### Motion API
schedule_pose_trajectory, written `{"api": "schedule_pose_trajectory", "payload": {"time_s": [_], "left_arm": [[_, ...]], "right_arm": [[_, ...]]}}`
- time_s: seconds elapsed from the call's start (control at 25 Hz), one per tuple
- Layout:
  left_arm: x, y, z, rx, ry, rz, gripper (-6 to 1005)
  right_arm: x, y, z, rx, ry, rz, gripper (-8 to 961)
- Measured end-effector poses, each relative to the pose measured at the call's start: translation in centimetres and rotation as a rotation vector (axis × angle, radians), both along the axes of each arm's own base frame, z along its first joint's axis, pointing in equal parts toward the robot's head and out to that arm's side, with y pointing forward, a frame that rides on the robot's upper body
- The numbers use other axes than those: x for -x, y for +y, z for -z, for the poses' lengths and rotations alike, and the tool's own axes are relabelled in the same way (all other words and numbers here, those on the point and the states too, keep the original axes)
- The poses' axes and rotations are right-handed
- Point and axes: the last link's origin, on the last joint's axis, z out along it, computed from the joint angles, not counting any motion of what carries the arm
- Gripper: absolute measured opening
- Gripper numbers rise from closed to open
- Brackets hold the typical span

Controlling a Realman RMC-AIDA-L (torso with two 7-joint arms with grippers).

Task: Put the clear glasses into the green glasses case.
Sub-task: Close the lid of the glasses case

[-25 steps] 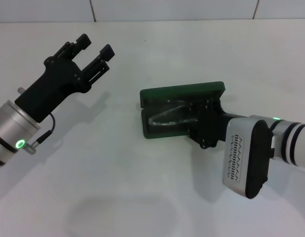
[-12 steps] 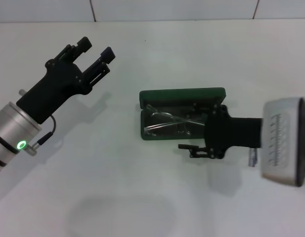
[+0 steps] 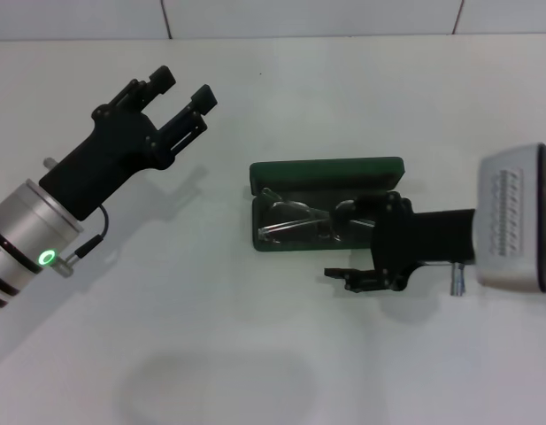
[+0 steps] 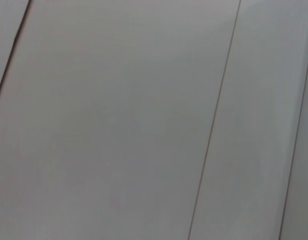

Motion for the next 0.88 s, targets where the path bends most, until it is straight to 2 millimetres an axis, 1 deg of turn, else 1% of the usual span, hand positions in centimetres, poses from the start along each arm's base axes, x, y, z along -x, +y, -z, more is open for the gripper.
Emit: {"api": "schedule_pose_trajectory", "payload": {"time_s": [0.12, 0.36, 0.52, 0.6, 0.76, 0.84, 0.88], "left_arm": [[0.0, 0.0, 0.1, 0.003, 0.002, 0.002, 727], [0.3, -0.3, 0.1, 0.006, 0.004, -0.008, 727], [0.3, -0.3, 0.1, 0.006, 0.004, -0.007, 727], [0.3, -0.4, 0.1, 0.006, 0.003, -0.007, 727], [0.3, -0.3, 0.0, 0.006, 0.002, -0.005, 727], [0.1, -0.1, 0.0, 0.017, -0.001, -0.001, 727], [0.0, 0.1, 0.1, 0.027, 0.002, 0.001, 727]], "right_arm": [[0.1, 0.5, 0.4, 0.012, 0.002, 0.025, 723], [0.3, 0.7, 0.3, 0.014, 0.028, 0.039, 722], [0.3, 1.0, 0.8, 0.035, 0.022, 0.055, 722], [0.4, 0.9, 0.5, 0.04, 0.041, 0.057, 722], [0.6, 0.5, -2.4, 0.053, 0.142, 0.051, 722], [0.0, 0.5, -5.1, 0.04, 0.217, 0.064, 723], [-0.5, 0.5, -6.1, 0.032, 0.245, 0.079, 723]]}}
